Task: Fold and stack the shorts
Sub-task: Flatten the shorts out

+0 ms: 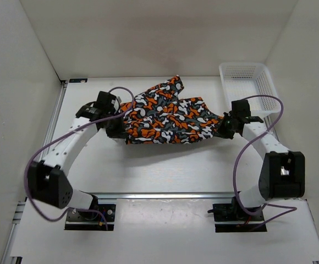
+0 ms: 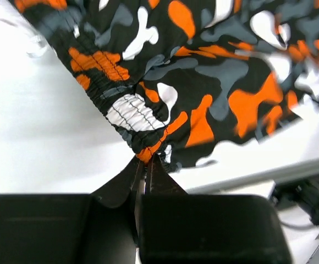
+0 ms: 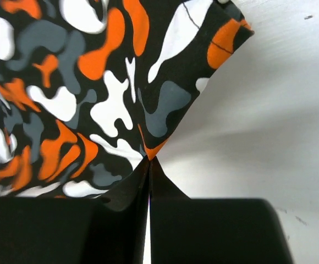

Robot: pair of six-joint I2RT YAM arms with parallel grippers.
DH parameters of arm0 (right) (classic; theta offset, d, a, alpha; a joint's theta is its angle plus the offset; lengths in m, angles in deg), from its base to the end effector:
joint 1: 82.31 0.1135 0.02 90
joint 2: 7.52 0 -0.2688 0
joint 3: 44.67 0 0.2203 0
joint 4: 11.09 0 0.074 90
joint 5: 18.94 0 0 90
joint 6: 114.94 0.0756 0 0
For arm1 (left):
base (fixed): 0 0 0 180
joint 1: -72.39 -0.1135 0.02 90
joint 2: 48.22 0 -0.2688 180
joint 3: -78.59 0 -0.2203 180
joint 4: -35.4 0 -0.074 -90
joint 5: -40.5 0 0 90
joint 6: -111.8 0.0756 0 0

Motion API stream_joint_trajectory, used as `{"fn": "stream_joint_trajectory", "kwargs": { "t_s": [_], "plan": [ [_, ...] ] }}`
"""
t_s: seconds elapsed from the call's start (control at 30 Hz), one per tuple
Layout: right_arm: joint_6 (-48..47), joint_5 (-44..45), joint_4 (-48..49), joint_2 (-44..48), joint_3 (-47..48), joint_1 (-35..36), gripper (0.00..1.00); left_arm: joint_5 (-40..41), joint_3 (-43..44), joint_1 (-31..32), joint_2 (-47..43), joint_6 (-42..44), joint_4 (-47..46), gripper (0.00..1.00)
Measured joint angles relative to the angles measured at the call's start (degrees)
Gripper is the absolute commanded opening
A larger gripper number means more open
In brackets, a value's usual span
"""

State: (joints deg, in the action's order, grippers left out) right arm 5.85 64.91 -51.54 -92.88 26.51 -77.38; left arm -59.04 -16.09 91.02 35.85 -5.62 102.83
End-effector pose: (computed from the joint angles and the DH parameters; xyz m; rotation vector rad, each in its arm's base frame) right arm 0.2964 0.0337 0.2058 0.5301 2.5048 0.3812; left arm 0.2542 -0.0989 0.2498 -0.1648 2.7853 -0.4444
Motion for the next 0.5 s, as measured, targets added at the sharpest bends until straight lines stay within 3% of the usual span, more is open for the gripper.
{"fn": "stream_joint_trajectory", "kwargs": {
  "t_s": [0.17, 0.27, 0.43, 0.47, 0.5],
  "plan": [
    [-1.0, -0.8, -3.9, 7.3, -0.1, 0.3, 0.00, 0.3, 2.5, 0.3, -9.2, 1.1, 8.5, 0.10],
    [-1.4, -1.5, -5.5, 12.0, -1.3, 0.8, 0.00, 0.5, 2.5, 0.3, -9.6, 1.1, 11.3, 0.10],
    [-1.3, -0.4, -7.6, 12.5, -2.3, 1.4, 0.00, 0.7, 4.9, 0.1, 0.4, 0.9, 10.6, 0.10],
    [-1.2, 0.0, -7.6, 11.4, -2.1, 1.5, 0.08, 0.8, 6.8, 0.1, 4.2, 1.1, 10.1, 0.10],
    [-1.0, 0.3, -7.7, 10.1, -1.7, 1.5, 0.14, 0.9, 8.7, 0.0, 7.9, 1.3, 9.6, 0.20]
  ]
}}
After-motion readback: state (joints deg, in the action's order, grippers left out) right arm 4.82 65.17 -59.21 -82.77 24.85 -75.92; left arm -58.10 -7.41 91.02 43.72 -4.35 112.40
